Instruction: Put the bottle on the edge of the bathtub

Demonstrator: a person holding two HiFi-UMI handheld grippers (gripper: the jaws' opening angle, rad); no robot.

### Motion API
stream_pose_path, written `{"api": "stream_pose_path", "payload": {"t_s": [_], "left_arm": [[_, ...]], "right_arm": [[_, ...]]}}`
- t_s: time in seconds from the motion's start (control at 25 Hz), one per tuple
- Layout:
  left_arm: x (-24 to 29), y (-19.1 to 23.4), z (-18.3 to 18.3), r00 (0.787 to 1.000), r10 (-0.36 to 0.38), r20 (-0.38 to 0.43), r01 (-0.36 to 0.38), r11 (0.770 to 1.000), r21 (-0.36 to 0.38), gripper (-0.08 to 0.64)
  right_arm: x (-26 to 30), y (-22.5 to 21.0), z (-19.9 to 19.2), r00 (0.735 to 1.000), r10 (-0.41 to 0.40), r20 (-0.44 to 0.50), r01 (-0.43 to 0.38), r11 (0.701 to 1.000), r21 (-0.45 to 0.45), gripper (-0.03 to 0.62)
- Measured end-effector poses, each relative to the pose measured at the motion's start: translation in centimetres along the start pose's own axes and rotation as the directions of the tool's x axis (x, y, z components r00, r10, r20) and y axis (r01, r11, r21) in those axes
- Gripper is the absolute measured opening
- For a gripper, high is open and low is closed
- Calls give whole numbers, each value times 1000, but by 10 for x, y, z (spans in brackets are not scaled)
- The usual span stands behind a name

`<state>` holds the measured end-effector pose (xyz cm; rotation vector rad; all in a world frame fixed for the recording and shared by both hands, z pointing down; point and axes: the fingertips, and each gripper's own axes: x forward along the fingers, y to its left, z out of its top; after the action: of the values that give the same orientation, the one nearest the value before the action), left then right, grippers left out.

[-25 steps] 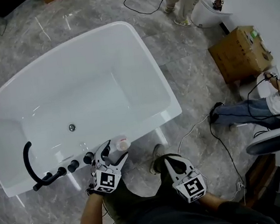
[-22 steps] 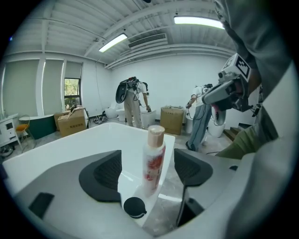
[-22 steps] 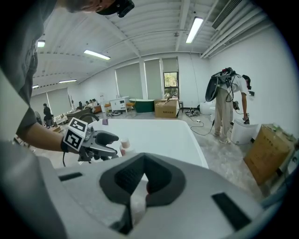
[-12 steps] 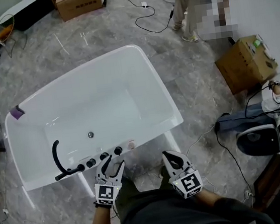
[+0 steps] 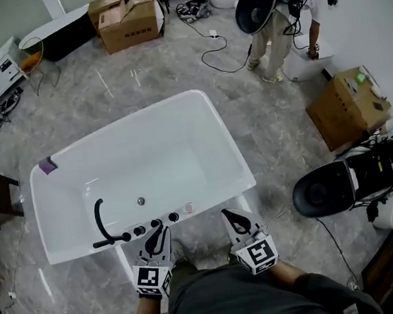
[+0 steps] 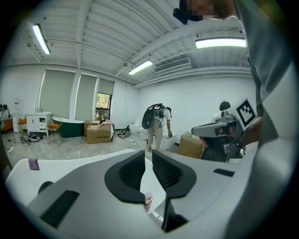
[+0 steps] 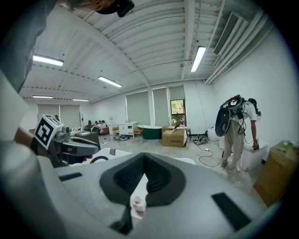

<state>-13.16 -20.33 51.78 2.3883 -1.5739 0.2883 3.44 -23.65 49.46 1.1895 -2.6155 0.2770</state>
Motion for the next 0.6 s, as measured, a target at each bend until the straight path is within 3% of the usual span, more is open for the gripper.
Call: {"api": "stream_pose_path", "payload": {"t_s": [0.2,0.6], "left_arm": [[-21,-6,22,999,32,38,-32,999,-6,11],[-43,-21,38,997,46,70,-47,999,12,0]], "right_arm": [[-12,5,22,999,1,37,0,1000,-24,0],[-35,3,38,997,-13,81,16,999,-42,0]]}}
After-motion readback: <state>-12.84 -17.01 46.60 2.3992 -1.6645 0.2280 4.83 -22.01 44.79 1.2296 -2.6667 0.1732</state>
